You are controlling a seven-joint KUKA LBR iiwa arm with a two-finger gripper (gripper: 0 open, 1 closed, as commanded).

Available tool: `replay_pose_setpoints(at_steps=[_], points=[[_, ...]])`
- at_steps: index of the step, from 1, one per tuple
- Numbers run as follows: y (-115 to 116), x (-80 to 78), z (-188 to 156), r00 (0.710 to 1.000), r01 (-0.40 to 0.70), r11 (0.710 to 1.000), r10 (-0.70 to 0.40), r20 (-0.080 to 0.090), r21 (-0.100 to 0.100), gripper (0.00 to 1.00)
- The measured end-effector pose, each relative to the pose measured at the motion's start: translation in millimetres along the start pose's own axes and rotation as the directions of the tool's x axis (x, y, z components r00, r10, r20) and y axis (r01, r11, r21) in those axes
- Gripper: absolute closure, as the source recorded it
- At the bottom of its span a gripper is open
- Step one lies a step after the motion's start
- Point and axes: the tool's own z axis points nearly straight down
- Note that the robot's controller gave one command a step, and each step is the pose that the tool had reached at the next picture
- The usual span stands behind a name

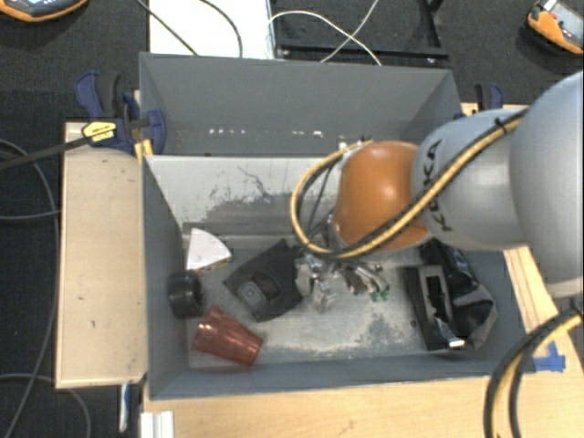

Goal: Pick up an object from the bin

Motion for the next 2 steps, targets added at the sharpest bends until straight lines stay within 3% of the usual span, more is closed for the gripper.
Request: replay_pose_setpoints(at_steps=[1,2], points=[[-52,49.5,10,0.998,0.064,0.998,-0.064,0.0,0.001,1.0],[-88,-25.0,8,0.993,0.119,0.993,-0.119,0.007,0.003,1.0]])
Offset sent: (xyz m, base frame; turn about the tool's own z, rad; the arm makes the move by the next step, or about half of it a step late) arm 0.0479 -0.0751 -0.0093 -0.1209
